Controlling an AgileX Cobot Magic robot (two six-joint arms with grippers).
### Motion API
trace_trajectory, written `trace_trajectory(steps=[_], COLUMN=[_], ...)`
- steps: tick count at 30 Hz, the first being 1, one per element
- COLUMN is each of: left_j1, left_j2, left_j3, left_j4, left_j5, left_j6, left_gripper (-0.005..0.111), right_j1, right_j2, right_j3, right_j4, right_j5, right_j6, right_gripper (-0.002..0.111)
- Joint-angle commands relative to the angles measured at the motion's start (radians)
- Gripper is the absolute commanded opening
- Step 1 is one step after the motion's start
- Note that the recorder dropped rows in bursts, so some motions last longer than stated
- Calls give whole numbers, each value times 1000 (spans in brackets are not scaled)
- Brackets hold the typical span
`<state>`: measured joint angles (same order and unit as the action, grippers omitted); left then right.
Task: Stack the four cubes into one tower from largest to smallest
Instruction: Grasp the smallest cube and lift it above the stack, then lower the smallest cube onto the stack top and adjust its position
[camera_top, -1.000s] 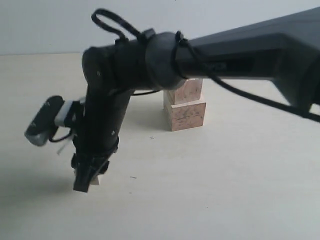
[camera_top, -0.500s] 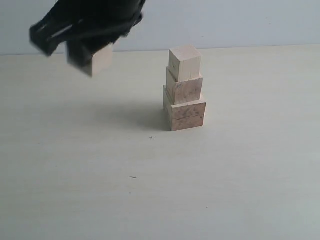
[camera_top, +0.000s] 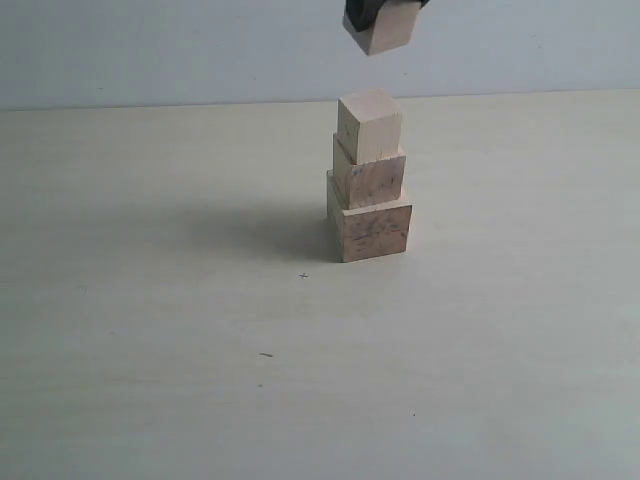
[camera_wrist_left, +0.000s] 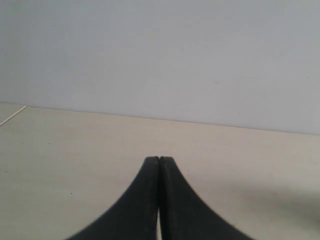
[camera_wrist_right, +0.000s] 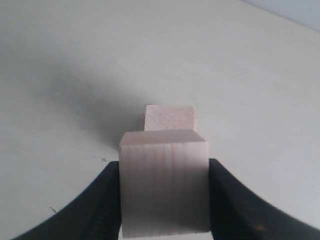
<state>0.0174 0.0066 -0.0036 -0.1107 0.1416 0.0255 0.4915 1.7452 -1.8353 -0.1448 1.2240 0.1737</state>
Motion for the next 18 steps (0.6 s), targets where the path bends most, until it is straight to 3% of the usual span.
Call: trace_trajectory(steps=[1, 18], left_j1=[-7, -7], left_j2=[-7, -7], left_j3=[4, 4], left_j4=[-6, -6], left_j5=[-1, -1], left_j6=[-2, -2], left_gripper=[0, 0], right_j1=[-34, -40], right_j2=[17, 136], right_j3=[0, 0], right_j4=[8, 51], right_j5=[-3, -69], right_j6=[13, 13], right_gripper=[0, 0])
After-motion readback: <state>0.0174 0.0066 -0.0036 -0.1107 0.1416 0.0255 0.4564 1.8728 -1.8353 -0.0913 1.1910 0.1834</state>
